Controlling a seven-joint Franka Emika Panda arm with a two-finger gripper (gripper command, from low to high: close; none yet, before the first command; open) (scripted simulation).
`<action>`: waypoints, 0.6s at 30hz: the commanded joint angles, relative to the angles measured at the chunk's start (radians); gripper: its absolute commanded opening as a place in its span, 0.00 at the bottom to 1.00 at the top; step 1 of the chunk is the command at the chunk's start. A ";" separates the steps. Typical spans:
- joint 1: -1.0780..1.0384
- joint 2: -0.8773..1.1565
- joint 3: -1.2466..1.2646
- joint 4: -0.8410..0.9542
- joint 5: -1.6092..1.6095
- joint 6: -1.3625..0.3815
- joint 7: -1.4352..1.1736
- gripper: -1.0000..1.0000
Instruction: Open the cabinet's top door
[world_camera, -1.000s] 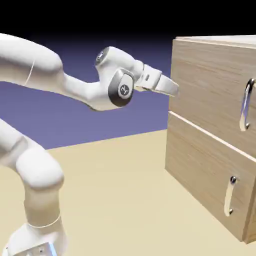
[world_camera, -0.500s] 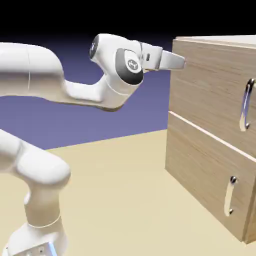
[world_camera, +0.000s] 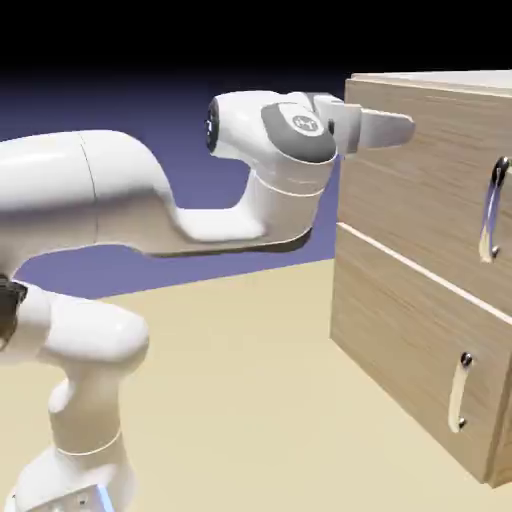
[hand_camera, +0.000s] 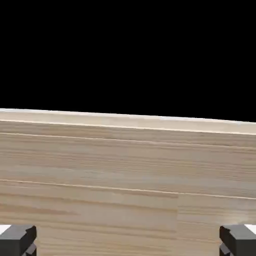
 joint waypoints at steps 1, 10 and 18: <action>0.019 -0.009 -0.021 0.012 -0.044 0.000 0.027 1.00; 0.188 -0.088 -0.211 0.119 -0.435 -0.004 0.273 1.00; 0.314 -0.148 -0.354 0.199 -0.729 -0.006 0.457 1.00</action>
